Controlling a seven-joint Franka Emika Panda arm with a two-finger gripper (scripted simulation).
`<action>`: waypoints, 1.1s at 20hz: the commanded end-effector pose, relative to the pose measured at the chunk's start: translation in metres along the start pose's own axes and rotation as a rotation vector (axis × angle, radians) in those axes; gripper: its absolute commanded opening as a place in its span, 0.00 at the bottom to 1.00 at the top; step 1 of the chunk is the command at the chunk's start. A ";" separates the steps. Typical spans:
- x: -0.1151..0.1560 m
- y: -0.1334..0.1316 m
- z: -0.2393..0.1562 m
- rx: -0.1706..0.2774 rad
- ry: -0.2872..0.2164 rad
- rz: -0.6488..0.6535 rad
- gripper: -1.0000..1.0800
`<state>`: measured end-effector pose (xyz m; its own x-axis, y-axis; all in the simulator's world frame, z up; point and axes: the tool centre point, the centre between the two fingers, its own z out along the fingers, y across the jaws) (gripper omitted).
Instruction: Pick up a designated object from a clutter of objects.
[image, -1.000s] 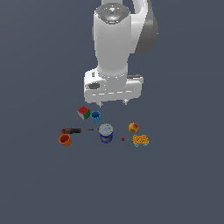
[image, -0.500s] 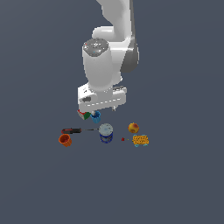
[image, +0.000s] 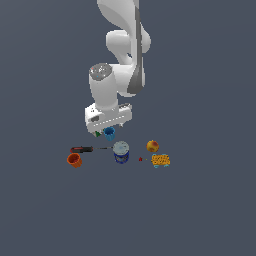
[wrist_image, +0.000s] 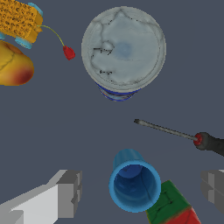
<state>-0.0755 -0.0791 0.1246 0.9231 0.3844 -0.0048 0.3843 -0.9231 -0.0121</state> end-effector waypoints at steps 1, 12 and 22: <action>-0.012 0.003 0.012 -0.004 0.003 -0.028 0.96; -0.038 0.006 0.034 -0.012 0.004 -0.082 0.96; -0.039 0.006 0.049 -0.012 0.004 -0.080 0.96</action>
<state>-0.1087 -0.0991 0.0801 0.8898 0.4563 -0.0002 0.4563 -0.8898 -0.0002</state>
